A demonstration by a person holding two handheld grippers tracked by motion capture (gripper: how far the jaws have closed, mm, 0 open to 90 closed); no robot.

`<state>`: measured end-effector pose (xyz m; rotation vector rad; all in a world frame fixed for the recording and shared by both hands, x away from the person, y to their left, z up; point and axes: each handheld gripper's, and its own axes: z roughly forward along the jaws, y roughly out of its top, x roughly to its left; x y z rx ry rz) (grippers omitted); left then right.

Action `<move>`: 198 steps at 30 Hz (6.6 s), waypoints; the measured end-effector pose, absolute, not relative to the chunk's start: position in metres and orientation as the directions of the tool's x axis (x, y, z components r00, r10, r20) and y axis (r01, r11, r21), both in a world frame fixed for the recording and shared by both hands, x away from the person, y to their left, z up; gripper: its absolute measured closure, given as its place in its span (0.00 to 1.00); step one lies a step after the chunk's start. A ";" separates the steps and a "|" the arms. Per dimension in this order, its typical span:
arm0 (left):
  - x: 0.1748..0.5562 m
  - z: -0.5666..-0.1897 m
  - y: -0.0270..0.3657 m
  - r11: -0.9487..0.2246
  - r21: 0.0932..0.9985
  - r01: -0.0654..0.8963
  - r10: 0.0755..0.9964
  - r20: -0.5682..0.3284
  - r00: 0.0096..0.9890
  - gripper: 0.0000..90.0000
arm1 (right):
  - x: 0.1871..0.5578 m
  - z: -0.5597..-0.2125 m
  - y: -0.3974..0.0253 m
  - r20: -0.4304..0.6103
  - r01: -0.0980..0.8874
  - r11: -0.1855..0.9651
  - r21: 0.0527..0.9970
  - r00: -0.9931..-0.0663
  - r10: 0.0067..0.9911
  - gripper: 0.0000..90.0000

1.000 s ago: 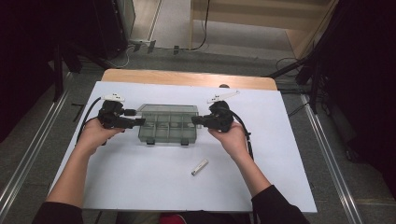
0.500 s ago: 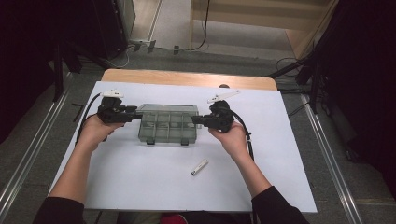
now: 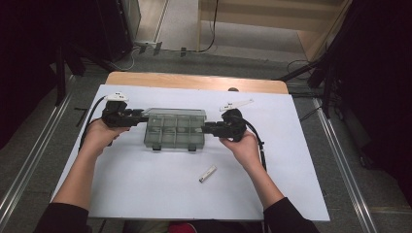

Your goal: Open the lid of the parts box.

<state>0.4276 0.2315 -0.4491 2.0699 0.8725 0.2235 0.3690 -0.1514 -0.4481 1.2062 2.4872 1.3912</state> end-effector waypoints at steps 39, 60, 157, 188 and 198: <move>0.436 -0.442 0.228 -0.346 0.782 0.518 0.675 -0.176 0.717 0.65 | 0.403 -0.448 -0.141 0.156 0.484 0.296 0.823 -0.695 0.702 0.61; 0.448 -0.440 0.219 -0.301 0.809 0.505 0.702 -0.170 0.691 0.65 | 0.417 -0.447 -0.139 0.148 0.491 0.268 0.829 -0.655 0.741 0.69; 0.482 -0.493 0.192 -0.158 0.837 0.524 0.836 -0.169 0.522 0.59 | 0.470 -0.502 -0.120 0.220 0.552 0.092 0.829 -0.474 0.853 0.66; 0.485 -0.503 0.190 -0.138 0.804 0.579 0.832 -0.223 0.508 0.46 | 0.472 -0.513 -0.118 0.292 0.629 0.065 0.774 -0.446 0.846 0.53; 0.486 -0.505 0.190 -0.128 0.794 0.595 0.832 -0.240 0.500 0.43 | 0.473 -0.515 -0.117 0.314 0.654 0.059 0.754 -0.438 0.842 0.51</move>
